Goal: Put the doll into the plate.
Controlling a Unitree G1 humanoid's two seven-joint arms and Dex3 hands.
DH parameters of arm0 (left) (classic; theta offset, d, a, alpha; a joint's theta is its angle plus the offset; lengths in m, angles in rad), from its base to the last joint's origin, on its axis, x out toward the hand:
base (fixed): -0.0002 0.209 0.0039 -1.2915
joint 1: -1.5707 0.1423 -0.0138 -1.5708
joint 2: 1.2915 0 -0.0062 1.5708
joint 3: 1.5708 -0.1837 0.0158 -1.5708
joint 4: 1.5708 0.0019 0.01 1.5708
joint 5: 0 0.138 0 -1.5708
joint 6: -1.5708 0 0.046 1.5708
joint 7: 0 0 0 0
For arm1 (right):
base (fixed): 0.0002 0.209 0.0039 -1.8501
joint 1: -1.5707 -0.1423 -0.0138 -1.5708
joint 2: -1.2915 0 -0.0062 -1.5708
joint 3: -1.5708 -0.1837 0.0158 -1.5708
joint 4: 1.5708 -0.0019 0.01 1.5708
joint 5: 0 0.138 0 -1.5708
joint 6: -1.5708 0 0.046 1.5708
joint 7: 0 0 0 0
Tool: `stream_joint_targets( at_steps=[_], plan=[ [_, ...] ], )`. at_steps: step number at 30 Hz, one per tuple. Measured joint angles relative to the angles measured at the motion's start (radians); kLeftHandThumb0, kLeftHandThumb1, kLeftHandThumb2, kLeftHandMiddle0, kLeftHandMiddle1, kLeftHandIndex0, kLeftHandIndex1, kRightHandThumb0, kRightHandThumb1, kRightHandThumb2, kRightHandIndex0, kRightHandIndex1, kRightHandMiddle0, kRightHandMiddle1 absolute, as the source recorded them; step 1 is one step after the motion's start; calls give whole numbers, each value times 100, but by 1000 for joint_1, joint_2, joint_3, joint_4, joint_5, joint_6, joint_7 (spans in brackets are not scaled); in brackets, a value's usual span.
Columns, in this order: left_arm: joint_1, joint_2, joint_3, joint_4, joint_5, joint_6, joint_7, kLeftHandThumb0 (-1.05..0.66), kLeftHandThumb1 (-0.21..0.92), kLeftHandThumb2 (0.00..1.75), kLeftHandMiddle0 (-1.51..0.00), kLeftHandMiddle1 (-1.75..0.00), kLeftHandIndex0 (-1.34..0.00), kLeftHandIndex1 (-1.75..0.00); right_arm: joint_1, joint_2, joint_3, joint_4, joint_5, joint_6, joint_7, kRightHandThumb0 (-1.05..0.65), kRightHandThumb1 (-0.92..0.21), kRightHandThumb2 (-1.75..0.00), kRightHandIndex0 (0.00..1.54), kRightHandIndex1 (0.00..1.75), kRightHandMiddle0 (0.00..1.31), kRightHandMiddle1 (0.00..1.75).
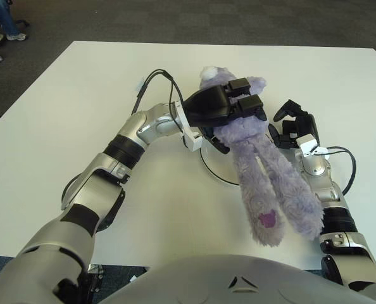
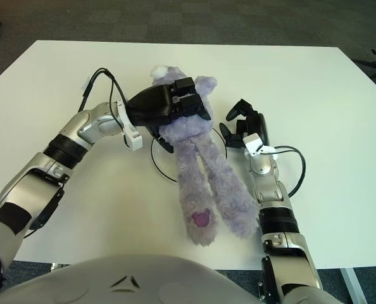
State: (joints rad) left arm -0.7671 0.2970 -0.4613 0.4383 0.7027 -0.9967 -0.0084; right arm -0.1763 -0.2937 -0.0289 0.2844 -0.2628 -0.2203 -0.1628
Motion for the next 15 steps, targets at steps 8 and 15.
stream_joint_targets(
  at_steps=[8, 15],
  plan=[
    [-2, 2, 0, 9, 0, -19, 0, -72, 90, 56, -6, -62, 0, -76, 1, 0, 2, 1, -1, -23, -4, -46, -38, -123, 109, 175, 56, 175],
    [-7, 10, 0, 12, -10, -33, -22, -76, 92, 59, -4, -42, 0, -59, 1, -8, 1, 4, 4, -42, 17, -47, -35, -127, 112, 175, 59, 175]
  ],
)
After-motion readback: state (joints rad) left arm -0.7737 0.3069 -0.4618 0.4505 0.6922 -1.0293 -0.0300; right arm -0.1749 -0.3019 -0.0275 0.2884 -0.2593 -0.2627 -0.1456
